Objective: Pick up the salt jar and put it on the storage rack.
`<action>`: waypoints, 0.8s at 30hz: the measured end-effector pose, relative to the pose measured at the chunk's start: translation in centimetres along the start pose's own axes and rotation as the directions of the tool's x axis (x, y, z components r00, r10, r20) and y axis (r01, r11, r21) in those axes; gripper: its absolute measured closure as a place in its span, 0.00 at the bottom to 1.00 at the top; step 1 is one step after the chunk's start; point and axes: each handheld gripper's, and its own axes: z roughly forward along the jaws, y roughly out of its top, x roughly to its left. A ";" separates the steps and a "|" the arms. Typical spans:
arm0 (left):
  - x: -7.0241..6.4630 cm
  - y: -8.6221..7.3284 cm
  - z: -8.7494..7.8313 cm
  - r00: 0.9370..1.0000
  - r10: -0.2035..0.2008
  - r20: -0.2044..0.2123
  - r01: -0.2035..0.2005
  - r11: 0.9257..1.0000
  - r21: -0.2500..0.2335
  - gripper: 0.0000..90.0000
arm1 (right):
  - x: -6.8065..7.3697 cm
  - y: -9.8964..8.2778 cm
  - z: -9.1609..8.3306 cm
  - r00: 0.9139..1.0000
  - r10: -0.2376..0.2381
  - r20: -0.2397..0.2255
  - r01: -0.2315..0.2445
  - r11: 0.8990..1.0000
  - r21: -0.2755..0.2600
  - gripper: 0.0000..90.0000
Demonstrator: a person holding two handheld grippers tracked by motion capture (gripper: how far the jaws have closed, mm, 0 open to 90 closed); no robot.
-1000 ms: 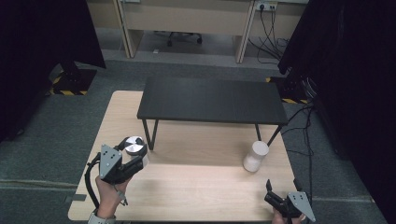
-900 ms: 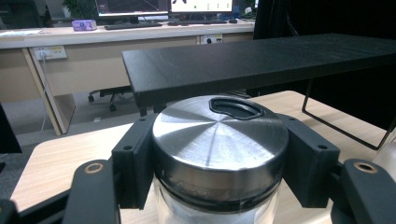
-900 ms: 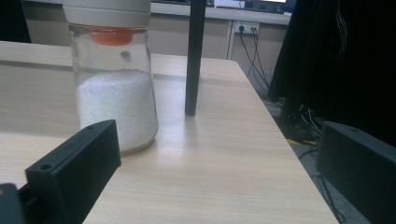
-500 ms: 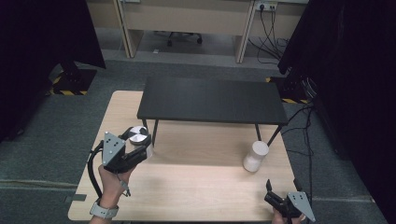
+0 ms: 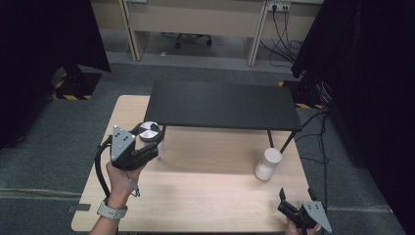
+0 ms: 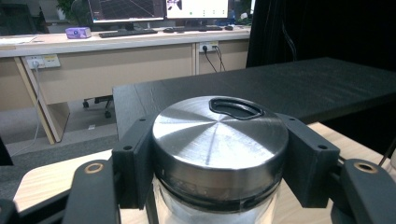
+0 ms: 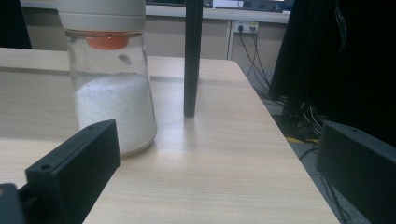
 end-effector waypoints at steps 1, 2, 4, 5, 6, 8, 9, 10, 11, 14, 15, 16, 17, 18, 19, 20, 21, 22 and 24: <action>0.0 0.1 0.1 1.000 0.000 0.005 0.000 1.000 -0.003 0.39 | 0.0 0.0 0.0 1.000 0.000 -0.001 0.000 1.000 0.000 0.00; 0.0 0.4 0.3 1.000 0.002 0.006 -0.002 1.000 -0.002 0.39 | 0.0 0.0 0.0 1.000 0.000 -0.001 0.000 1.000 0.000 0.00; -0.1 0.7 0.5 1.000 0.008 0.007 -0.008 1.000 -0.005 0.39 | 0.0 0.0 0.0 1.000 0.002 -0.002 -0.002 1.000 -0.001 0.00; -0.1 0.9 0.6 1.000 0.012 0.009 -0.012 1.000 -0.005 0.39 | -0.1 0.0 0.0 1.000 0.002 -0.002 -0.002 1.000 -0.001 0.00; -0.1 1.1 0.7 1.000 0.012 0.008 -0.012 1.000 -0.008 0.39 | -0.1 0.0 0.0 1.000 0.003 -0.002 -0.003 1.000 -0.001 0.00; -0.1 1.4 0.9 1.000 0.012 0.009 -0.012 1.000 -0.013 0.39 | -0.1 0.0 0.0 1.000 0.002 -0.002 -0.002 1.000 -0.001 0.00; -0.1 1.6 1.0 1.000 0.014 0.008 -0.014 1.000 -0.014 0.39 | -0.1 0.0 0.0 1.000 0.002 -0.002 -0.002 1.000 -0.001 0.00; -0.1 1.8 1.2 1.000 0.014 0.008 -0.014 1.000 -0.013 0.39 | -0.1 0.0 0.0 1.000 0.002 -0.002 -0.002 1.000 -0.002 0.00; -0.1 2.1 1.3 1.000 0.014 0.010 -0.014 1.000 -0.012 0.39 | -0.1 0.0 0.0 1.000 0.002 -0.003 -0.002 1.000 -0.001 0.00; 0.1 2.7 1.7 1.000 0.009 0.022 -0.009 1.000 -0.004 0.39 | -0.1 0.1 0.1 1.000 -0.002 -0.005 0.002 1.000 0.003 0.00; 0.1 2.9 1.7 1.000 0.012 0.023 -0.012 1.000 -0.003 0.39 | -0.1 0.1 0.0 1.000 -0.002 -0.005 0.002 1.000 0.003 0.00; 0.1 3.0 1.8 1.000 0.016 0.022 -0.016 1.000 -0.003 0.39 | -0.1 0.0 0.0 1.000 -0.002 -0.005 0.002 1.000 0.003 0.00; 0.0 3.2 1.9 1.000 0.018 0.022 -0.018 1.000 -0.002 0.39 | -0.1 0.0 0.0 1.000 -0.001 -0.005 0.001 1.000 0.003 0.00; 0.0 3.3 2.0 0.999 0.021 0.024 -0.021 1.000 -0.003 0.39 | -0.1 0.1 0.0 1.000 0.000 -0.004 0.000 1.000 0.003 0.00; -0.1 3.4 2.1 0.999 0.020 0.026 -0.020 1.000 -0.003 0.39 | -0.1 0.1 0.0 1.000 0.002 -0.004 -0.002 1.000 0.003 0.00; -0.1 3.6 2.2 0.999 0.022 0.029 -0.021 1.000 -0.002 0.39 | -0.1 0.1 0.0 1.000 0.003 -0.003 -0.003 1.000 0.004 0.00; -0.1 3.7 2.2 0.999 0.024 0.030 -0.024 1.000 0.000 0.39 | -0.1 0.1 0.0 1.000 0.004 -0.003 -0.004 1.000 0.003 0.00; -0.2 3.9 2.3 0.999 0.025 0.031 -0.025 1.000 0.001 0.39 | -0.1 0.1 0.0 1.000 0.005 -0.003 -0.005 1.000 0.003 0.00; -0.3 4.2 2.4 0.999 0.022 0.029 -0.022 1.000 0.004 0.39 | -0.1 0.1 0.0 1.000 0.006 -0.004 -0.006 1.000 0.003 0.00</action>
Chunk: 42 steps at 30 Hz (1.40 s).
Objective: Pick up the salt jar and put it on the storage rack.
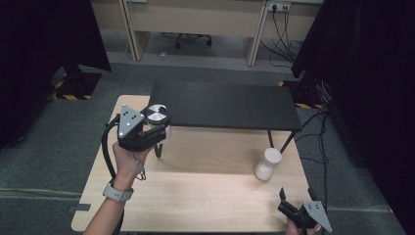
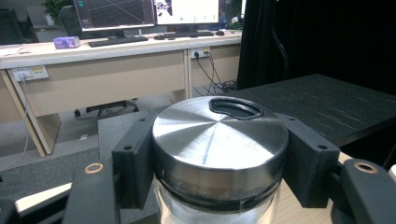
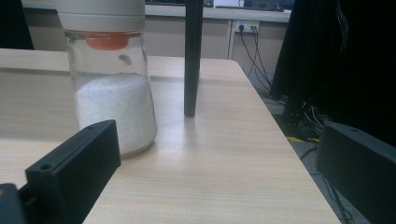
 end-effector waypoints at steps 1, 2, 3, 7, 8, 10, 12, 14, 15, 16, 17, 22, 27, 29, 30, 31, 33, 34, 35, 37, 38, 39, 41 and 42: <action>0.0 0.2 0.0 1.000 -0.005 -0.001 0.005 1.000 0.003 0.39 | 0.0 0.0 0.0 1.000 0.000 0.000 0.000 1.000 0.000 0.00; 0.0 0.5 0.1 1.000 -0.012 -0.002 0.012 1.000 0.009 0.39 | 0.0 0.0 0.0 1.000 -0.001 0.000 0.001 1.000 0.000 0.00; 0.1 0.8 0.1 1.000 -0.015 -0.002 0.015 1.000 0.013 0.39 | 0.0 0.0 0.0 1.000 -0.001 0.000 0.001 1.000 -0.001 0.00; 0.1 1.5 0.4 1.000 -0.010 -0.009 0.010 1.000 0.010 0.39 | 0.0 0.0 0.0 1.000 -0.002 -0.002 0.002 1.000 0.000 0.00; 0.0 1.6 0.6 1.000 -0.005 -0.012 0.005 1.000 0.007 0.39 | -0.1 0.0 0.0 1.000 -0.002 -0.003 0.002 1.000 0.000 0.00; 0.0 1.9 0.9 1.000 0.003 -0.015 -0.003 1.000 -0.003 0.39 | -0.1 0.0 0.0 1.000 -0.002 -0.003 0.002 1.000 -0.001 0.00; 0.1 2.2 1.5 1.000 0.019 -0.025 -0.019 1.000 -0.004 0.39 | -0.1 0.0 0.0 1.000 -0.001 -0.003 0.001 1.000 0.000 0.00; 0.1 2.4 1.9 0.999 0.027 -0.034 -0.027 1.000 -0.007 0.39 | -0.1 0.0 0.0 1.000 0.000 -0.003 0.000 1.000 -0.001 0.00; 0.2 2.4 2.1 0.999 0.028 -0.038 -0.029 1.000 -0.013 0.39 | -0.1 0.0 0.0 1.000 0.000 -0.003 0.000 1.000 -0.002 0.00; 0.3 2.4 2.3 0.999 0.026 -0.040 -0.027 0.999 -0.017 0.39 | -0.1 0.0 0.0 1.000 0.001 -0.003 -0.001 1.000 -0.002 0.00; 0.4 2.6 2.5 0.999 0.028 -0.043 -0.029 0.999 -0.016 0.39 | -0.1 0.0 0.0 1.000 0.000 -0.003 0.000 1.000 -0.002 0.00; 0.4 2.7 3.6 0.998 0.032 -0.052 -0.033 0.999 -0.011 0.39 | -0.1 0.0 0.0 1.000 -0.001 -0.002 0.001 1.000 -0.001 0.00; 0.6 2.4 4.6 0.998 0.022 -0.059 -0.023 1.000 -0.016 0.39 | -0.1 0.0 0.0 1.000 0.003 -0.001 -0.003 1.000 -0.002 0.00; 0.6 2.4 4.9 0.998 0.017 -0.060 -0.018 1.000 -0.016 0.39 | -0.1 -0.1 0.0 1.000 0.004 -0.002 -0.004 1.000 -0.003 0.00; 0.7 2.3 5.0 0.998 0.015 -0.061 -0.017 1.000 -0.019 0.39 | -0.1 -0.1 -0.1 1.000 0.005 -0.002 -0.005 1.000 -0.004 0.00; 0.7 2.3 5.2 0.998 0.014 -0.061 -0.015 1.000 -0.019 0.39 | -0.1 -0.1 -0.1 1.000 0.004 -0.002 -0.004 1.000 -0.004 0.00; 0.8 2.2 5.5 0.998 0.011 -0.061 -0.012 1.000 -0.016 0.39 | -0.1 0.0 0.0 1.000 0.003 -0.002 -0.003 1.000 -0.003 0.00; 0.8 2.2 5.7 0.998 0.010 -0.061 -0.011 1.000 -0.014 0.39 | -0.1 0.0 0.0 1.000 0.001 -0.002 -0.001 1.000 -0.003 0.00; 0.9 2.2 5.8 0.998 0.011 -0.063 -0.012 1.000 -0.012 0.39 | -0.1 -0.1 0.0 1.000 0.000 -0.002 0.000 1.000 -0.003 0.00; 1.0 2.0 6.1 0.998 0.007 -0.064 -0.007 1.000 -0.012 0.39 | 0.0 -0.1 0.0 1.000 -0.002 0.000 0.002 1.000 -0.004 0.00; 1.0 1.9 6.2 0.998 0.003 -0.066 -0.003 1.000 -0.012 0.39 | 0.0 -0.1 0.0 1.000 -0.002 0.000 0.002 1.000 -0.003 0.00; 1.1 1.8 6.4 0.998 -0.004 -0.066 0.003 1.000 -0.013 0.39 | 0.0 -0.1 0.0 1.000 -0.002 0.000 0.002 1.000 -0.003 0.00; 1.2 1.7 6.6 0.998 -0.020 -0.061 0.020 1.000 -0.011 0.39 | 0.0 -0.1 0.0 1.000 -0.002 0.001 0.002 1.000 -0.004 0.00; 1.4 1.7 6.7 0.998 -0.027 -0.058 0.026 1.000 -0.012 0.39 | 0.0 -0.1 0.0 1.000 -0.002 0.001 0.002 1.000 -0.003 0.00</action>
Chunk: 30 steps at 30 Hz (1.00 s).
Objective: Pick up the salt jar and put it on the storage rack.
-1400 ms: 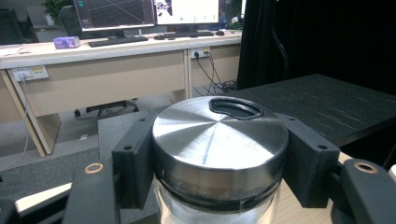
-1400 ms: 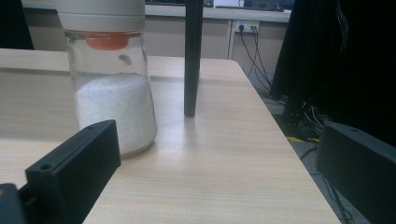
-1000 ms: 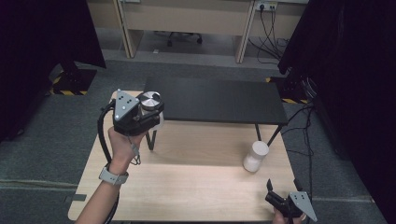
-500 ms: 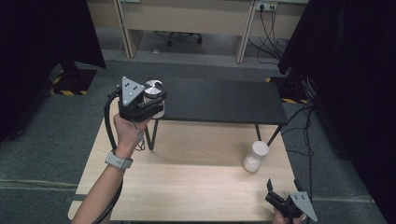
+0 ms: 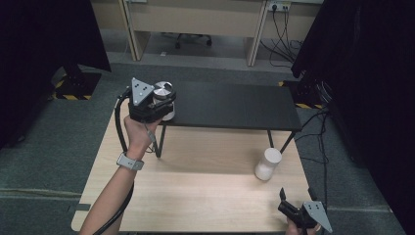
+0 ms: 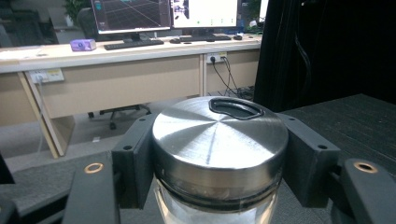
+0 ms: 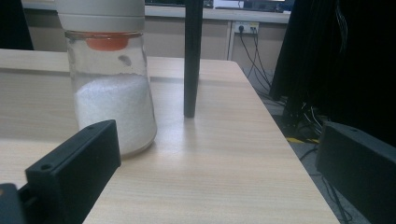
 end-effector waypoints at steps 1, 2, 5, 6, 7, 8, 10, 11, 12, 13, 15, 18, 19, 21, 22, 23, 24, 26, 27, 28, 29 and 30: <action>0.0 0.0 0.1 1.000 -0.004 -0.001 0.004 1.000 0.000 0.39 | 0.0 0.0 0.0 1.000 -0.001 0.000 0.001 1.000 0.001 0.00; 0.0 -0.1 0.1 1.000 -0.006 -0.005 0.006 1.000 -0.002 0.39 | 0.0 0.0 0.0 1.000 -0.002 0.001 0.002 1.000 0.001 0.00; 0.1 0.1 0.4 1.000 -0.006 -0.012 0.006 1.000 -0.002 0.39 | 0.0 0.0 0.0 1.000 -0.001 0.001 0.001 1.000 0.000 0.00; 0.1 0.1 0.5 1.000 -0.005 -0.014 0.005 1.000 -0.002 0.39 | 0.0 0.0 0.0 1.000 -0.001 0.001 0.001 1.000 -0.001 0.00; 0.1 0.1 0.5 1.000 -0.002 -0.017 0.002 1.000 -0.002 0.39 | 0.0 0.0 0.0 1.000 -0.002 0.001 0.002 1.000 -0.001 0.00; 0.0 0.2 0.6 1.000 0.001 -0.019 -0.001 1.000 -0.004 0.39 | 0.0 0.0 0.0 1.000 -0.002 0.001 0.002 1.000 -0.001 0.00; 0.0 0.2 0.8 1.000 0.004 -0.023 -0.004 1.000 -0.005 0.39 | 0.1 0.0 0.0 1.000 -0.002 0.002 0.002 1.000 -0.002 0.00; -0.2 0.2 1.0 1.000 0.011 -0.029 -0.011 1.000 -0.008 0.39 | 0.0 -0.1 0.0 1.000 -0.002 0.001 0.002 1.000 -0.003 0.00; -0.5 0.1 1.1 0.999 0.030 -0.040 -0.030 1.000 -0.008 0.39 | 0.0 -0.1 0.0 1.000 -0.002 0.002 0.002 1.000 -0.004 0.00; -0.8 0.1 1.3 0.998 0.046 -0.049 -0.047 0.999 -0.008 0.39 | 0.0 -0.1 0.0 1.000 -0.002 0.001 0.002 1.000 -0.006 0.00; -0.7 0.2 1.6 0.998 0.038 -0.042 -0.039 0.999 -0.004 0.39 | 0.0 -0.1 0.0 1.000 -0.001 0.001 0.001 1.000 -0.007 0.00; -0.8 0.1 2.2 0.999 0.029 -0.043 -0.030 1.000 -0.001 0.39 | 0.0 -0.1 -0.1 1.000 0.001 0.000 -0.001 1.000 -0.009 0.00; -0.8 0.1 2.3 0.999 0.032 -0.043 -0.032 1.000 0.001 0.39 | 0.0 -0.2 -0.1 1.000 0.002 0.000 -0.002 1.000 -0.009 0.00; -0.8 0.0 2.6 0.999 0.027 -0.041 -0.027 1.000 -0.001 0.39 | 0.0 -0.2 -0.1 1.000 0.001 -0.001 -0.001 1.000 -0.009 0.00; -0.7 0.0 2.8 0.999 0.025 -0.040 -0.025 1.000 -0.001 0.39 | 0.0 -0.2 -0.1 1.000 0.001 -0.002 -0.001 1.000 -0.009 0.00; -0.8 0.0 3.0 0.999 0.025 -0.041 -0.025 1.000 0.000 0.39 | 0.0 -0.2 -0.1 1.000 0.000 -0.002 0.000 1.000 -0.010 0.00; -0.8 -0.1 3.1 0.999 0.028 -0.042 -0.028 1.000 -0.001 0.39 | 0.0 -0.2 -0.1 1.000 -0.001 -0.002 0.001 1.000 -0.010 0.00; -0.9 -0.1 3.4 0.999 0.029 -0.043 -0.029 1.000 0.000 0.39 | 0.0 -0.2 -0.1 1.000 -0.005 -0.001 0.005 1.000 -0.011 0.00; -0.9 -0.2 3.6 0.999 0.026 -0.043 -0.026 1.000 -0.004 0.39 | 0.0 -0.2 -0.1 1.000 -0.004 -0.001 0.004 1.000 -0.012 0.00; -1.0 -0.3 3.7 0.999 0.025 -0.045 -0.025 1.000 -0.008 0.39 | 0.0 -0.2 -0.1 1.000 -0.004 -0.002 0.004 1.000 -0.012 0.00; -1.0 -0.4 3.9 0.999 0.026 -0.044 -0.027 1.000 -0.012 0.39 | 0.0 -0.2 -0.1 1.000 -0.004 -0.001 0.004 1.000 -0.012 0.00; -1.0 -0.4 4.0 0.999 0.023 -0.045 -0.023 1.000 -0.014 0.39 | 0.0 -0.2 -0.1 1.000 -0.003 -0.001 0.003 1.000 -0.012 0.00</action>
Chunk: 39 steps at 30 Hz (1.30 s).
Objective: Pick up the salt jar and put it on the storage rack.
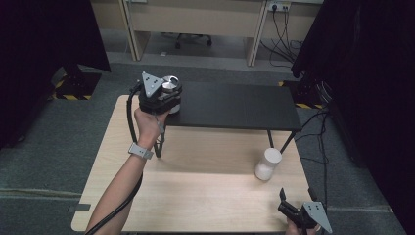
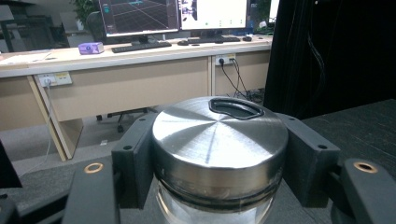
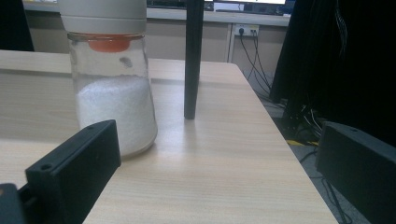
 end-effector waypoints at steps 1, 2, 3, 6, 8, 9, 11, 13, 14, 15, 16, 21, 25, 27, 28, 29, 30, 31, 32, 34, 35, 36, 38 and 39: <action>0.0 0.0 0.1 1.000 -0.001 0.000 0.001 1.000 -0.001 0.39 | 0.0 0.0 0.0 1.000 0.000 0.001 0.000 1.000 0.000 0.00; 0.0 0.0 0.2 1.000 -0.002 0.000 0.002 1.000 0.002 0.39 | 0.0 0.0 0.0 1.000 0.000 0.001 0.000 1.000 0.000 0.00; 0.1 0.0 0.3 1.000 -0.003 0.000 0.003 1.000 0.004 0.39 | 0.0 0.0 0.0 1.000 0.002 0.001 -0.002 1.000 0.001 0.00; 0.1 -0.1 0.7 1.000 -0.008 -0.006 0.008 1.000 0.009 0.39 | 0.0 0.0 0.0 1.000 0.000 0.002 0.000 1.000 0.000 0.00; 0.2 -0.2 0.9 1.000 -0.012 -0.008 0.012 1.000 0.012 0.39 | 0.0 0.0 0.0 1.000 0.004 0.003 -0.004 1.000 -0.001 0.00; 0.2 -0.3 1.0 1.000 -0.012 -0.010 0.013 1.000 0.012 0.39 | 0.1 0.0 0.0 1.000 0.005 0.004 -0.005 1.000 -0.001 0.00; 0.3 -0.4 1.0 1.000 -0.014 -0.015 0.014 1.000 0.007 0.39 | 0.1 0.0 0.0 1.000 0.006 0.006 -0.006 1.000 -0.002 0.00; 0.3 -0.7 1.0 1.000 -0.017 -0.026 0.016 1.000 -0.006 0.39 | 0.1 0.0 0.0 1.000 0.007 0.007 -0.007 1.000 -0.003 0.00; 0.2 -0.8 1.1 0.999 -0.014 -0.029 0.014 1.000 -0.009 0.39 | 0.1 0.0 0.0 1.000 0.006 0.007 -0.006 1.000 -0.003 0.00; 0.2 -0.8 1.1 0.999 -0.014 -0.030 0.014 1.000 -0.009 0.39 | 0.1 0.0 0.0 1.000 0.005 0.007 -0.005 1.000 -0.002 0.00; 0.2 -0.8 1.2 0.999 -0.012 -0.030 0.012 1.000 -0.009 0.39 | 0.1 0.0 0.0 1.000 0.004 0.007 -0.004 1.000 -0.002 0.00; 0.0 -0.8 1.5 1.000 0.000 -0.031 0.000 1.000 0.002 0.39 | 0.1 0.0 0.0 1.000 0.003 0.008 -0.003 1.000 -0.002 0.00; 0.2 -0.7 1.6 1.000 -0.009 -0.028 0.009 1.000 0.004 0.38 | 0.1 0.0 0.0 1.000 0.006 0.008 -0.006 1.000 -0.003 0.00; 0.3 -0.7 1.7 1.000 -0.011 -0.024 0.011 1.000 0.004 0.38 | 0.1 -0.1 0.0 1.000 0.008 0.009 -0.008 1.000 -0.006 0.00; 0.3 -0.7 1.7 1.000 -0.015 -0.024 0.015 1.000 0.005 0.38 | 0.1 -0.1 0.0 1.000 0.007 0.009 -0.007 1.000 -0.006 0.00; 0.4 -0.6 1.7 1.000 -0.021 -0.022 0.021 1.000 0.008 0.38 | 0.1 -0.1 0.0 1.000 0.006 0.009 -0.006 1.000 -0.006 0.00; 0.5 -0.6 1.7 1.000 -0.024 -0.020 0.024 1.000 0.008 0.38 | 0.1 -0.1 0.0 1.000 0.005 0.009 -0.005 1.000 -0.006 0.00; 0.7 -0.6 1.7 1.000 -0.026 -0.016 0.026 1.000 0.010 0.38 | 0.1 -0.1 0.0 1.000 0.005 0.009 -0.005 1.000 -0.006 0.00; 0.7 -0.6 1.7 1.000 -0.024 -0.015 0.025 1.000 0.010 0.38 | 0.1 -0.1 0.0 1.000 0.006 0.008 -0.006 1.000 -0.006 0.00; 0.6 -0.6 1.7 1.000 -0.020 -0.016 0.020 1.000 0.011 0.38 | 0.1 -0.1 -0.1 1.000 0.010 0.008 -0.010 1.000 -0.009 0.00; 0.6 -0.6 1.7 1.000 -0.018 -0.015 0.018 1.000 0.012 0.38 | 0.1 -0.2 -0.1 1.000 0.012 0.009 -0.012 1.000 -0.010 0.00; 0.6 -0.5 1.7 1.000 -0.017 -0.015 0.017 1.000 0.014 0.38 | 0.1 -0.2 -0.1 1.000 0.013 0.010 -0.013 1.000 -0.011 0.00; 0.6 -0.5 1.8 1.000 -0.014 -0.016 0.014 1.000 0.014 0.38 | 0.1 -0.1 -0.1 1.000 0.011 0.010 -0.010 1.000 -0.010 0.00; 0.6 -0.6 1.8 1.000 -0.013 -0.016 0.013 1.000 0.012 0.38 | 0.1 -0.2 -0.1 1.000 0.010 0.010 -0.010 1.000 -0.011 0.00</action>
